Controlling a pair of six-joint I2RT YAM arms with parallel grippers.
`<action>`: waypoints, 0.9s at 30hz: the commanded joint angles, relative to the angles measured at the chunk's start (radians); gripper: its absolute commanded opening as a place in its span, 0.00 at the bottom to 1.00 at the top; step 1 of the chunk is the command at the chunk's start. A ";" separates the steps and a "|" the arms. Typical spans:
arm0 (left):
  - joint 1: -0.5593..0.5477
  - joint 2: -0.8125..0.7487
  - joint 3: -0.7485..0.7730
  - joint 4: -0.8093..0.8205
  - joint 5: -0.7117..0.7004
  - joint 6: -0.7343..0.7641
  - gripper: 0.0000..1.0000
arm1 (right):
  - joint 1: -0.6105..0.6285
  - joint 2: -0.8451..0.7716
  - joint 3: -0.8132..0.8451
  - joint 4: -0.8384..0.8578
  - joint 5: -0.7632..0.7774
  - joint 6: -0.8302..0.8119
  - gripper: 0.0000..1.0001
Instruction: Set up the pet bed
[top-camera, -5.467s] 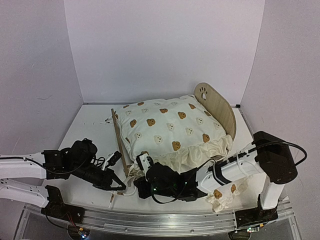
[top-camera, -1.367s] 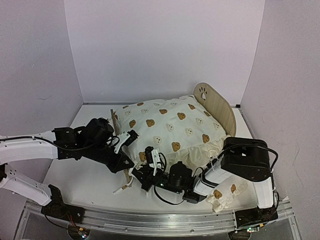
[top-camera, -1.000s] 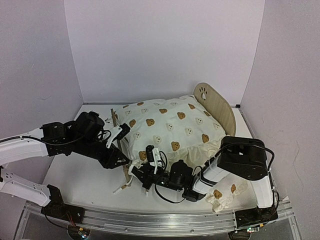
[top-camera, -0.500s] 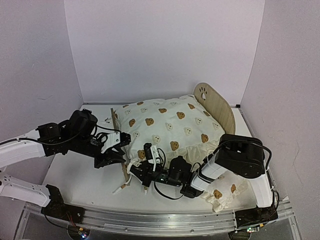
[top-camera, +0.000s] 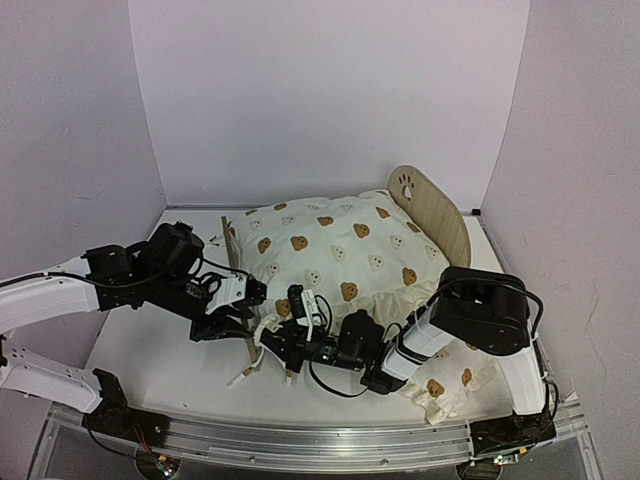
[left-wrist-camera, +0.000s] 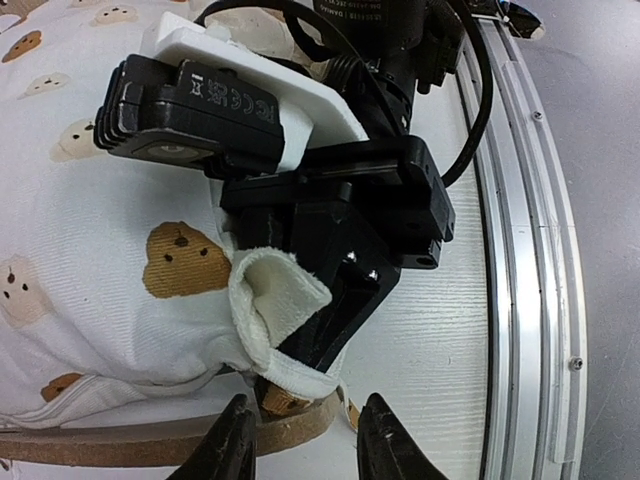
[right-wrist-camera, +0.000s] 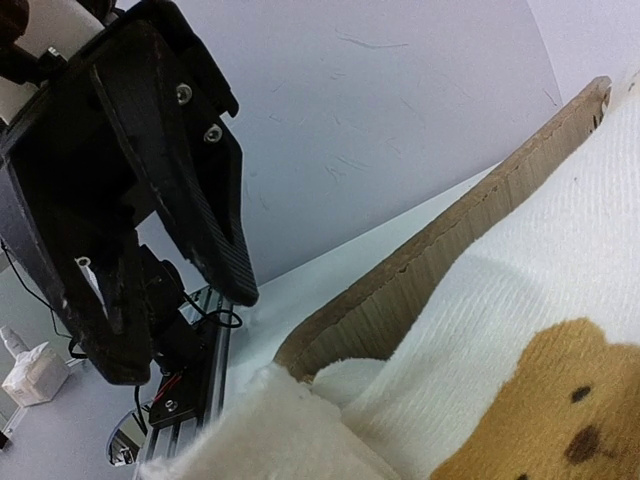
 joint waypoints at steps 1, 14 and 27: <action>0.003 0.032 0.001 -0.009 -0.007 0.058 0.35 | -0.006 -0.010 0.020 0.121 -0.041 -0.035 0.07; 0.003 0.102 0.024 -0.022 -0.102 0.134 0.39 | -0.009 0.001 0.041 0.126 -0.089 -0.038 0.07; 0.002 0.165 0.060 -0.089 -0.054 0.136 0.32 | -0.011 -0.024 0.024 0.136 -0.071 -0.048 0.07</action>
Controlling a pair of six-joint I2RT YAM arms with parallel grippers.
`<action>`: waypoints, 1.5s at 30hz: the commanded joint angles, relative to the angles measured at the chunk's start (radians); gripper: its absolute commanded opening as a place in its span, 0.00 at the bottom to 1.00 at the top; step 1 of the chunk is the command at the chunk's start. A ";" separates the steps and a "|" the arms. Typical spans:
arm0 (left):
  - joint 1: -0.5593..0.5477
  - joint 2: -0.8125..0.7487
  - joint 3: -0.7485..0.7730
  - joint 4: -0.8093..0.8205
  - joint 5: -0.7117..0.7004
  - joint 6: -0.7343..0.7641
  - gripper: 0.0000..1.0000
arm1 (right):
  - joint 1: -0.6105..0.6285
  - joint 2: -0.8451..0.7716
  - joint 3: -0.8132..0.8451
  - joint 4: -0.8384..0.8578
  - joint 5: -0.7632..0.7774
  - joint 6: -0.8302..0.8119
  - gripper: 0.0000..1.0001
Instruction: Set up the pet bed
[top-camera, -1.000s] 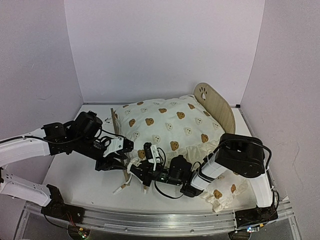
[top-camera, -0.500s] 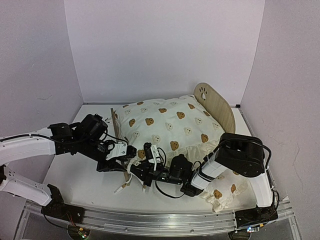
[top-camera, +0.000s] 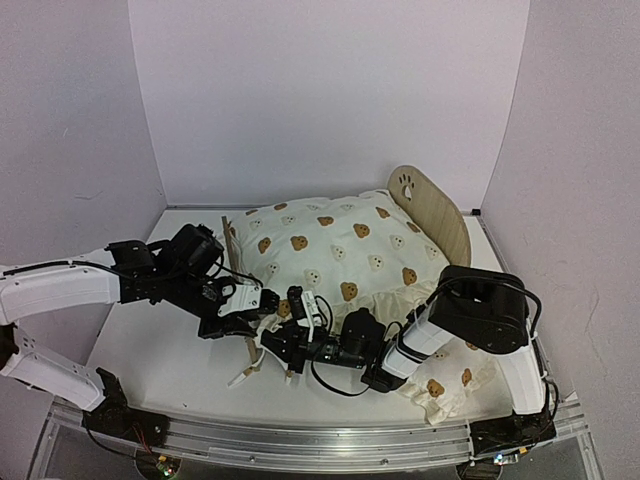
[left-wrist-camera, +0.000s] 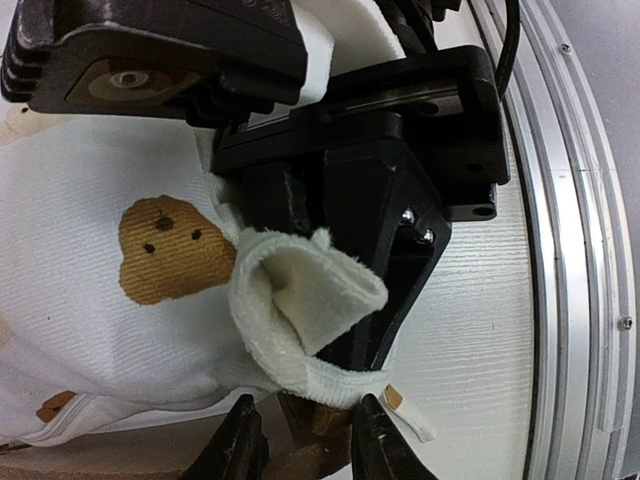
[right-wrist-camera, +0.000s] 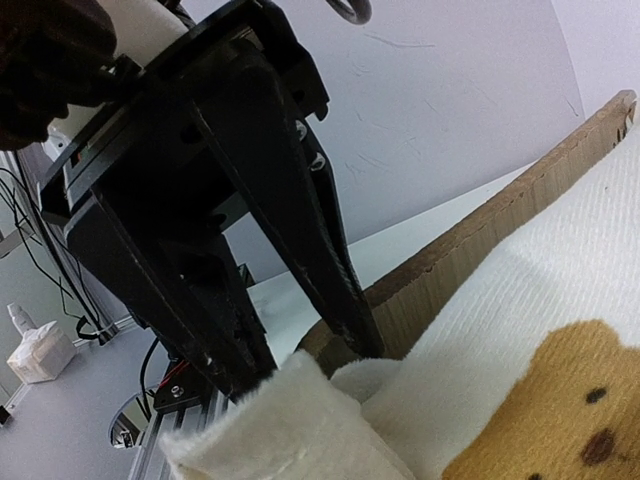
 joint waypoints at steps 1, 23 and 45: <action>0.003 0.027 0.017 -0.070 0.035 -0.008 0.34 | -0.003 -0.034 0.018 0.122 0.009 -0.011 0.07; -0.021 -0.005 -0.033 -0.085 0.060 -0.049 0.00 | -0.012 -0.033 0.030 0.175 -0.033 0.040 0.08; -0.021 -0.267 -0.206 0.171 0.047 -0.317 0.00 | -0.003 -0.230 -0.099 -0.501 0.055 0.141 0.52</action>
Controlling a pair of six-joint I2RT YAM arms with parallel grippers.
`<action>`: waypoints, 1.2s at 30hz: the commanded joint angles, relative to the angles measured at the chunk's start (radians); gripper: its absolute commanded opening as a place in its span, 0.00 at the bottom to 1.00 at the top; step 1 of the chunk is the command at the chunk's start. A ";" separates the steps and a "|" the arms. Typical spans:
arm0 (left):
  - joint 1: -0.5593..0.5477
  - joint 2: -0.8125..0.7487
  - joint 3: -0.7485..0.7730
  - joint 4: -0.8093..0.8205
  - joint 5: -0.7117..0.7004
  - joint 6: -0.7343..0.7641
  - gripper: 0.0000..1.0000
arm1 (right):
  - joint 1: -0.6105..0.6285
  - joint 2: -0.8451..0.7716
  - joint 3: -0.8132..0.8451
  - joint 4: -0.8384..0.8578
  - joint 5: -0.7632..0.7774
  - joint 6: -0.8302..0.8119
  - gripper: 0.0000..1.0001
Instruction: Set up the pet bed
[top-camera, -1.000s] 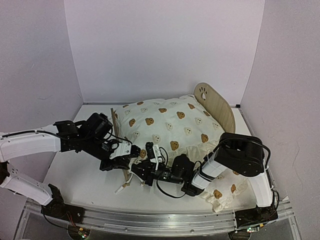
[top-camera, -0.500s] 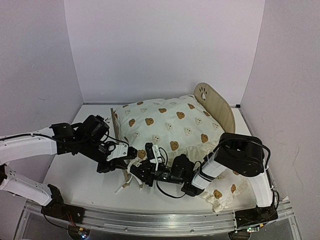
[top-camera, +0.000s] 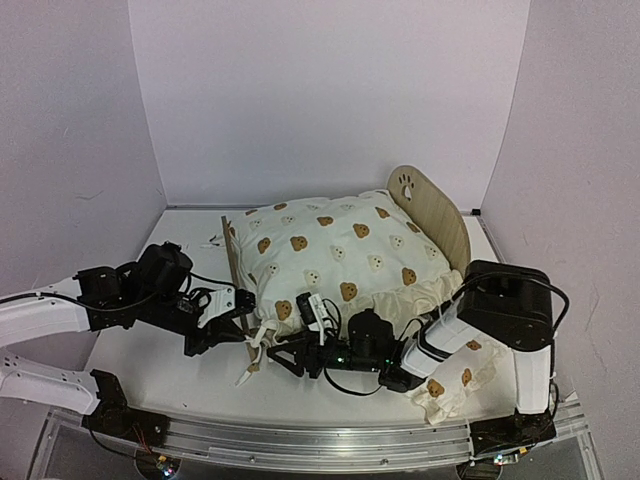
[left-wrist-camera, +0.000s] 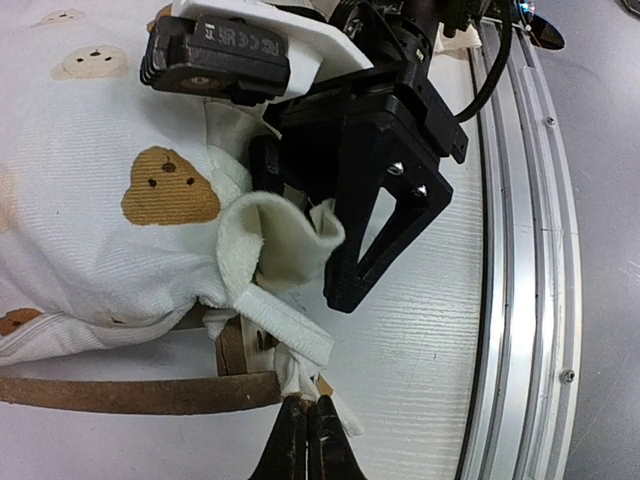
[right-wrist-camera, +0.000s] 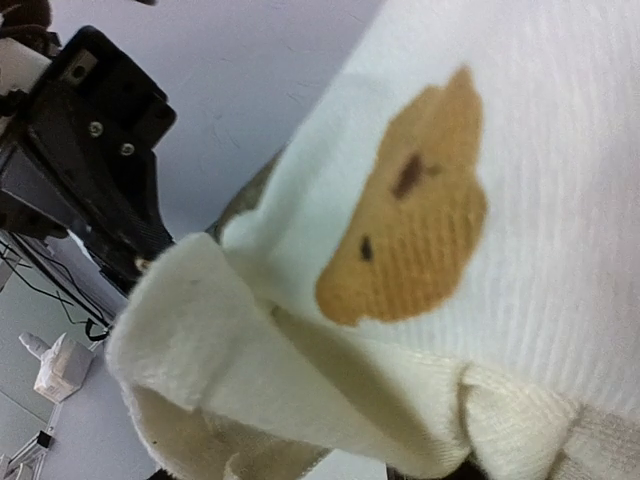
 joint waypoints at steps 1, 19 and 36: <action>-0.003 -0.019 -0.020 0.088 0.020 -0.053 0.00 | 0.006 -0.124 0.026 -0.330 0.010 -0.081 0.52; -0.003 -0.029 0.003 0.091 -0.009 -0.077 0.00 | 0.114 -0.003 0.118 -0.179 0.181 0.005 0.42; -0.007 -0.054 0.049 0.099 0.037 -0.126 0.00 | 0.138 0.141 0.196 -0.045 0.417 0.219 0.27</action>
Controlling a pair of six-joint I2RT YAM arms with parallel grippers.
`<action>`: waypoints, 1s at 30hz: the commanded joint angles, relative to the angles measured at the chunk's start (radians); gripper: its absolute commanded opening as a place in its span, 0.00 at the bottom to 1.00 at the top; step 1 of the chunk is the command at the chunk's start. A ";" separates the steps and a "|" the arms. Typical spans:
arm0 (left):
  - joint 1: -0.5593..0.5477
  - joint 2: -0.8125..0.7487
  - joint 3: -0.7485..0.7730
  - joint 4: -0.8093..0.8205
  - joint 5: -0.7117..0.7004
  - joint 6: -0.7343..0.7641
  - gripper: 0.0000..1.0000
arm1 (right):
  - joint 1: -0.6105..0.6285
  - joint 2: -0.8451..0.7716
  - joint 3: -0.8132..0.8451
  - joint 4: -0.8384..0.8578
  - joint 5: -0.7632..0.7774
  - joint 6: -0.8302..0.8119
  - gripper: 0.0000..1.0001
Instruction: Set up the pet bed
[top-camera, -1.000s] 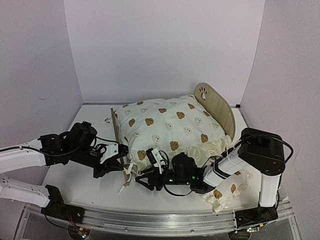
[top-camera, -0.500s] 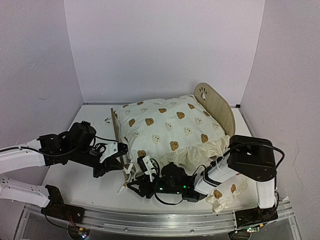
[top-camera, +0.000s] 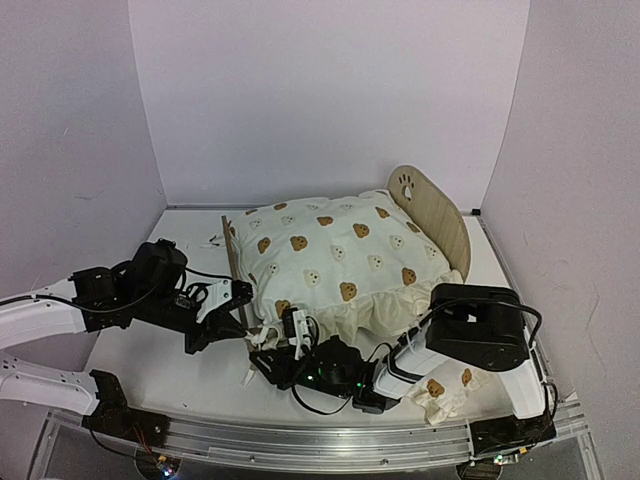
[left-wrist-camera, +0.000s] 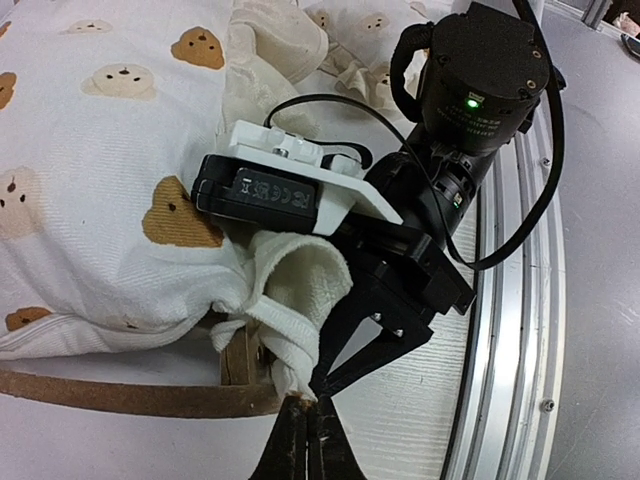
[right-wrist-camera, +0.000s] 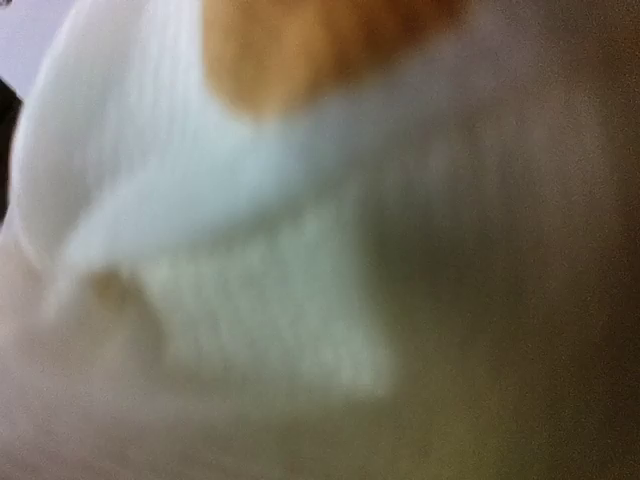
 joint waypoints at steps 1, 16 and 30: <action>-0.009 -0.017 0.067 0.055 0.016 -0.040 0.00 | -0.005 0.010 0.034 0.061 0.061 0.046 0.23; -0.014 -0.305 -0.061 0.272 -0.292 -0.733 0.00 | -0.005 -0.096 -0.023 -0.247 0.015 0.064 0.00; -0.013 -0.436 -0.116 0.043 -0.393 -1.270 0.00 | -0.010 -0.129 -0.020 -0.411 0.039 0.061 0.00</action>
